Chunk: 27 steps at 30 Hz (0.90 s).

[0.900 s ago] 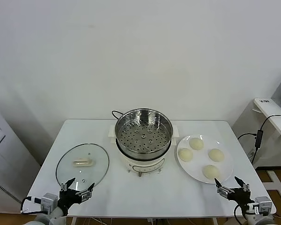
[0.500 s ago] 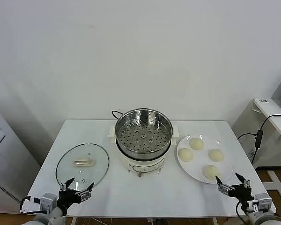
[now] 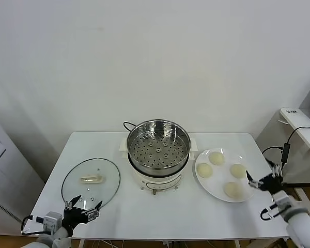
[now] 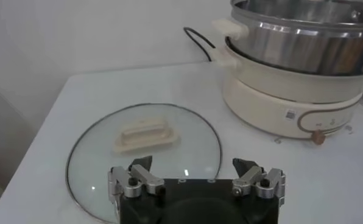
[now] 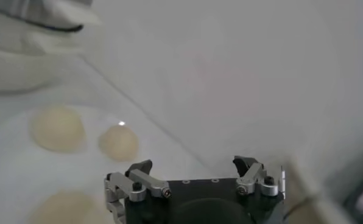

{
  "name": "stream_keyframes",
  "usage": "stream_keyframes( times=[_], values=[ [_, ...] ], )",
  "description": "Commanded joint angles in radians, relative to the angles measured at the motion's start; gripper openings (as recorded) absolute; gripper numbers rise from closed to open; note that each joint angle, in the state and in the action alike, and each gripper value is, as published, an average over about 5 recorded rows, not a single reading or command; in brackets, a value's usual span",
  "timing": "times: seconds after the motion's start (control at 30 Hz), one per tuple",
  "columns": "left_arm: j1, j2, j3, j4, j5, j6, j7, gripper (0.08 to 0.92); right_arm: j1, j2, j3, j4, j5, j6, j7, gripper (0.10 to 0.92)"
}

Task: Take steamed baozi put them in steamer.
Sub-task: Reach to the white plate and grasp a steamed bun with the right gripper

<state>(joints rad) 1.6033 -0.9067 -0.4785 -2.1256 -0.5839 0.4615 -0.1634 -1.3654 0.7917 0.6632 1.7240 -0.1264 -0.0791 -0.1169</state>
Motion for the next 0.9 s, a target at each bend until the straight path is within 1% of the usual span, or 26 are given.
stream_keyframes(
  times=[0.03, 0.27, 0.43, 0.53, 0.7, 0.9],
  values=[
    [-0.006, -0.005, 0.003, 0.003, 0.0, 0.01, -0.004, 0.823, 0.517, -0.151, -0.32, -0.259, -0.283, 0.097, -0.343, 0.823],
    [-0.019, -0.008, 0.005, -0.002, 0.001, 0.027, -0.014, 0.823, 0.902, -0.217, -0.721, -0.439, -0.167, 0.08, -0.572, 0.823],
    [-0.024, -0.013, 0.008, -0.001, 0.005, 0.034, -0.02, 0.823, 1.174, -0.209, -1.026, -0.578, -0.044, 0.092, -0.748, 0.823],
    [-0.019, -0.016, 0.009, -0.004, 0.01, 0.035, -0.019, 0.823, 1.31, -0.166, -1.163, -0.677, -0.001, 0.125, -0.831, 0.823],
    [-0.017, -0.024, 0.009, 0.002, 0.023, 0.035, -0.018, 0.823, 1.464, -0.05, -1.316, -0.844, 0.013, 0.187, -0.935, 0.823],
    [-0.02, -0.021, 0.008, 0.0, 0.023, 0.036, -0.018, 0.823, 1.517, 0.068, -1.389, -1.003, -0.015, 0.245, -1.001, 0.823]
  ],
)
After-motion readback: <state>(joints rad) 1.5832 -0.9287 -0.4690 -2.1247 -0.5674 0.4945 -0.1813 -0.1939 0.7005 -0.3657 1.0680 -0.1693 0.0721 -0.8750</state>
